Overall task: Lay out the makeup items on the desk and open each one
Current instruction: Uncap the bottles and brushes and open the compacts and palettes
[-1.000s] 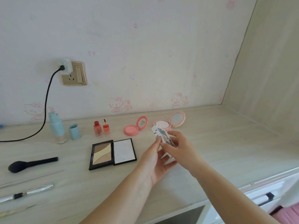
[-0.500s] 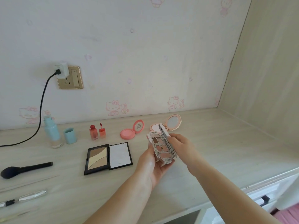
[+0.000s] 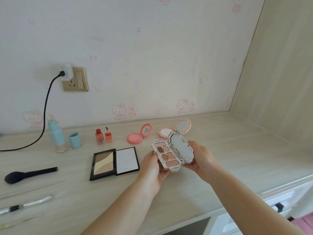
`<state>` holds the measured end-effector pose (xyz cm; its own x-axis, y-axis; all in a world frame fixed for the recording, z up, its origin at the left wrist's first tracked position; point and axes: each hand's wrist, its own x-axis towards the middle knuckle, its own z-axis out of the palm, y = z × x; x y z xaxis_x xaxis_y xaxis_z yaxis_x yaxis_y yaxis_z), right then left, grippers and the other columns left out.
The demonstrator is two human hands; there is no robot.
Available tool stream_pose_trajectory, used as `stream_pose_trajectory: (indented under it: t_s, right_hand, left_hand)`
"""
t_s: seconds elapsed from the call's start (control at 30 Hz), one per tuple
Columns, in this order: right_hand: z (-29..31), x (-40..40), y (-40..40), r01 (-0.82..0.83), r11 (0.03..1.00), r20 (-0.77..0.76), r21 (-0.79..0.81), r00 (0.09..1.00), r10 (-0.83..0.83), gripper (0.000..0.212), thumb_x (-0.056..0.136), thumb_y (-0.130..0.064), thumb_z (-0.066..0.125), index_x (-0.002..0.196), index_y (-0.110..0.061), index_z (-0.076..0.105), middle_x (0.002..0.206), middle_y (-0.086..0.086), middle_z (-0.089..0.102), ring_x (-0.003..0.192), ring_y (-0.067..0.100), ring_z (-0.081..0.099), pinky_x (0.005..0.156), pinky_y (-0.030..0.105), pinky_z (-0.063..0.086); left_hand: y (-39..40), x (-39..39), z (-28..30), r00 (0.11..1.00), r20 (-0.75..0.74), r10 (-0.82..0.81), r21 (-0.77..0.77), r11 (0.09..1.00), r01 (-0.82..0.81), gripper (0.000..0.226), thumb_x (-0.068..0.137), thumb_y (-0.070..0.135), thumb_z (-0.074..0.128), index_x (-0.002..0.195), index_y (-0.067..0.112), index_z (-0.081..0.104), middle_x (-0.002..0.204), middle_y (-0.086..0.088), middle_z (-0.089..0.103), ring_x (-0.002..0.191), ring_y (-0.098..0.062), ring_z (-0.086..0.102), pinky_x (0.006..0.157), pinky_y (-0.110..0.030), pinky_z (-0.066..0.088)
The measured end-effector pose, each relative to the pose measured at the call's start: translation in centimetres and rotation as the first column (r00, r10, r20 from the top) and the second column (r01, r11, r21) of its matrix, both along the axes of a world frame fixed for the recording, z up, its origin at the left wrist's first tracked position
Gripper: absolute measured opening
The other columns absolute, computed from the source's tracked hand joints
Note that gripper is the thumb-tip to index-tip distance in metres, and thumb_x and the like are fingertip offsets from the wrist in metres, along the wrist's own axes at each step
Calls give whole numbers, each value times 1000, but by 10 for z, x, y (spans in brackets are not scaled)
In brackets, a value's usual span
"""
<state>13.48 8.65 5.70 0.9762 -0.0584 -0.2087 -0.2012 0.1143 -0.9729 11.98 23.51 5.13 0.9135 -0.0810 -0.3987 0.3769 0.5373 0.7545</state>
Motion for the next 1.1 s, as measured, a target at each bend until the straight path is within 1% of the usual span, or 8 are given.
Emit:
stream_pose_trajectory:
  t_s: [0.1,0.37,0.57,0.73,0.83,0.87,1.0,1.1]
  right_hand:
    - [-4,1,0,43,996,-21,-77,999,-45,28,91,-21,41,95,-13,68,90,10,74,82,26,68,84,46,56]
    - [-7,9,10,62,977,-45,-203,996,-73,32,92,-27,38,99,-9,64,93,12,68,84,27,61,88,46,52]
    - [-11,16,13,29,927,-13,-374,999,-36,29,92,-27,39,82,-3,50,83,3,43,76,18,36,74,30,22]
    - [-13,21,9,20,912,-28,-409,999,-35,38,94,-31,41,92,5,55,82,6,43,76,20,39,75,30,26]
    - [-13,22,9,28,904,-17,-426,999,-40,43,95,-34,41,110,2,58,85,-2,40,82,33,53,84,33,40]
    - [-13,21,10,32,893,-20,-449,999,-46,43,95,-36,42,112,1,58,125,17,48,92,38,57,89,35,42]
    - [-11,16,12,-7,869,-8,-494,1000,3,39,91,-45,47,104,-12,65,99,6,68,82,18,59,68,28,38]
    - [-12,17,9,14,899,19,-438,1000,-6,33,89,-48,52,104,-22,63,100,-2,66,88,10,58,77,26,46]
  left_hand:
    - [6,-2,-1,997,56,50,89,995,-55,49,94,7,41,141,21,34,93,2,69,80,-14,68,76,-35,55]
    - [16,4,-3,996,88,-22,283,959,-4,60,91,12,46,146,21,25,142,-4,47,121,-19,52,111,-40,35]
    - [25,8,-8,997,74,9,345,938,-34,22,89,12,46,104,27,55,117,-1,59,111,-16,53,111,-42,33]
    - [23,11,-13,998,60,20,364,931,-40,28,88,9,45,65,23,40,76,5,49,81,-15,47,92,-32,35]
    - [22,12,-13,997,64,30,377,925,-52,32,87,7,46,63,24,36,69,10,40,65,-7,35,84,-31,29]
    - [23,11,-12,997,63,36,372,927,-57,32,88,6,46,62,24,37,66,11,42,63,-6,36,83,-31,30]
    - [25,10,-11,998,66,21,364,931,-44,33,90,4,45,63,23,43,68,10,49,65,-6,40,85,-29,32]
    - [28,8,-10,998,69,15,280,959,-34,26,92,7,46,114,17,56,112,-2,56,91,-12,50,96,-29,38]
